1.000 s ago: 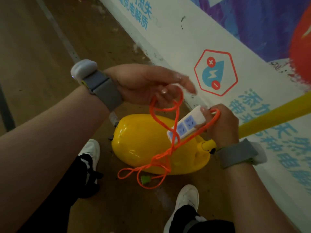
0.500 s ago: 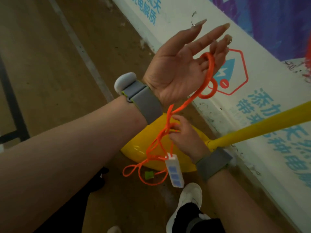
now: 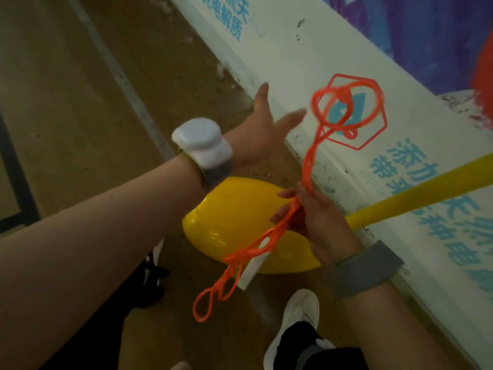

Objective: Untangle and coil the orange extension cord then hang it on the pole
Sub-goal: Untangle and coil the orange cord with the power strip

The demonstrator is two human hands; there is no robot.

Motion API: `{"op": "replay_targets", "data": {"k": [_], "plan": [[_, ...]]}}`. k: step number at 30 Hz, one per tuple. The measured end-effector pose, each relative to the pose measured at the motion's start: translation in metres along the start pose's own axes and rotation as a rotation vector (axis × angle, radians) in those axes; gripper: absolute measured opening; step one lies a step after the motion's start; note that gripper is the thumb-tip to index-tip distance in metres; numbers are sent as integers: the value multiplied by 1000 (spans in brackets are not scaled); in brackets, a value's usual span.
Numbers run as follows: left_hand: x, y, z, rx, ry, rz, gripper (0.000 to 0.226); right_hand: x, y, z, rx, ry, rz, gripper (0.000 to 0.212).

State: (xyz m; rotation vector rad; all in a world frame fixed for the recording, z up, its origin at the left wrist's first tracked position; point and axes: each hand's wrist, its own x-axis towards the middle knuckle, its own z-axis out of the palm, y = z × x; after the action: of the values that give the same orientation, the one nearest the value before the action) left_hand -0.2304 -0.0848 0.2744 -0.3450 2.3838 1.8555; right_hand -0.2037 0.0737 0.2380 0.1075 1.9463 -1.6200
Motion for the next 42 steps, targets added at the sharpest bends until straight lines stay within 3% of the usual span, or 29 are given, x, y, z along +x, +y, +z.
{"op": "replay_targets", "data": {"k": [3, 6, 8, 16, 20, 24, 26, 29, 32, 34, 35, 39, 42], "plan": [[-14, -33, 10, 436, -102, 10, 71, -2, -14, -9, 165, 48, -10, 36], [-28, -36, 25, 379, -269, 71, 56, -1, -27, -13, 295, 68, 5, 36], [-30, -24, 27, 317, -248, 150, 50, 0, -30, -13, 324, 47, 33, 36], [-27, -15, 27, 931, -165, 550, 40, 5, -35, -9, 316, 109, 27, 23], [-28, -8, 22, 1114, -129, 522, 33, 4, -33, -11, 213, 181, -8, 20], [-23, -7, 13, 1265, -27, 565, 25, 8, -33, -17, 143, 319, -17, 30], [-22, -10, 10, 1141, 70, 635, 35, 13, -30, -23, 253, 370, 53, 33], [-24, -7, 14, 588, 126, 691, 34, 23, -22, -30, 422, 376, 216, 33], [-20, 8, 19, -201, 19, 408, 32, 28, -9, -26, 326, 299, 327, 32], [-18, 17, 15, -780, -151, 156, 32, 29, 1, -22, 321, 274, 347, 31], [-17, 19, 11, -932, -235, 67, 31, 29, 4, -19, 310, 274, 349, 30], [-12, 14, 1, -990, -538, -160, 31, 37, 22, -15, 142, 360, 328, 27], [-12, 15, -8, -903, -798, -360, 35, 43, 49, -11, -208, 497, 210, 22]]}}
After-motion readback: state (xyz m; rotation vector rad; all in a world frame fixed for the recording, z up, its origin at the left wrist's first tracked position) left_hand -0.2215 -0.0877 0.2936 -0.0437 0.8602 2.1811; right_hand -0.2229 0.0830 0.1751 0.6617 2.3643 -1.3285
